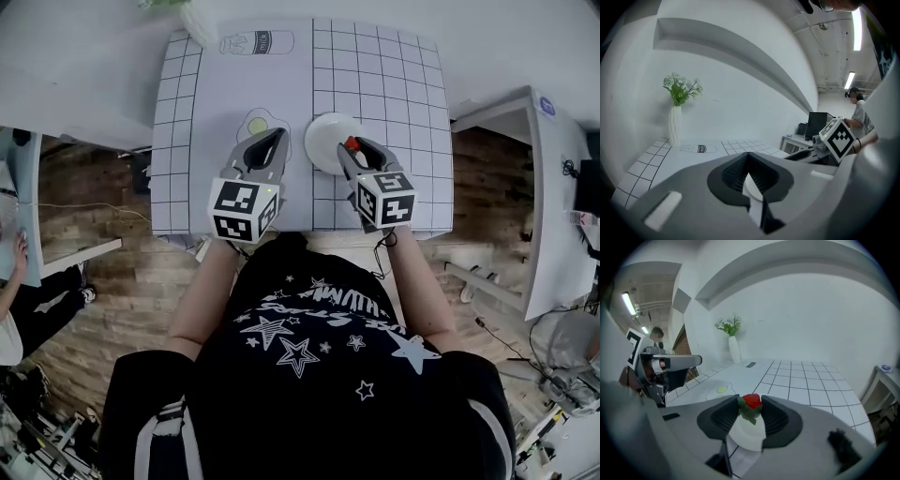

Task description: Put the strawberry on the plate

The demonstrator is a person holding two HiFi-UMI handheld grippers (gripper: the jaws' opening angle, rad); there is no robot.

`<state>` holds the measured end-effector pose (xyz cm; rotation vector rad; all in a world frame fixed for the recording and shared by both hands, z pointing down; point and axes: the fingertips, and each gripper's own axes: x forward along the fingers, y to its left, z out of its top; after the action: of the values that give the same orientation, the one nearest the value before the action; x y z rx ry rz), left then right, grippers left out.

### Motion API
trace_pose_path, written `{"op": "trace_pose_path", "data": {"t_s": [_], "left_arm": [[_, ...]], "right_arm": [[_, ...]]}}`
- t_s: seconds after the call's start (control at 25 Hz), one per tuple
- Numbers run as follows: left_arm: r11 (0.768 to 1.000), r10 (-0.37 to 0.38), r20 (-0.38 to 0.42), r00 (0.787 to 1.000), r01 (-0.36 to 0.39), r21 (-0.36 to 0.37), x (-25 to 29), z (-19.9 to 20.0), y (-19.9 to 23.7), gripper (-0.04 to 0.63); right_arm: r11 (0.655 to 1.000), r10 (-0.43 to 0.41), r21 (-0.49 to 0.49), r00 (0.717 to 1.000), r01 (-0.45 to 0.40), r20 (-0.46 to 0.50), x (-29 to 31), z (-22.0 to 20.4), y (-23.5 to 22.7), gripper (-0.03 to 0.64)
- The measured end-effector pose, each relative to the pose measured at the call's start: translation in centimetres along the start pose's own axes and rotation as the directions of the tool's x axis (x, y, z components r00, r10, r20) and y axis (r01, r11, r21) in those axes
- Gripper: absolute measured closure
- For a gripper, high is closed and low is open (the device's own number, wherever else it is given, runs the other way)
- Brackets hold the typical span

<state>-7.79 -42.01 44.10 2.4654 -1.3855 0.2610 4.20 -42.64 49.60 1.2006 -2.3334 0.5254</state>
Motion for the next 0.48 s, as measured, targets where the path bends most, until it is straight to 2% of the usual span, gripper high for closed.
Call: {"op": "trace_pose_path", "data": {"t_s": [0.48], "left_arm": [[0.997,-0.076,-0.071,0.995,0.076,-0.013,3.7,-2.3,2.1,0.586]], "right_arm": [[0.999,-0.028,0.012,0.993,0.030,-0.112,4.2,-2.2,-1.2,0.460]]}}
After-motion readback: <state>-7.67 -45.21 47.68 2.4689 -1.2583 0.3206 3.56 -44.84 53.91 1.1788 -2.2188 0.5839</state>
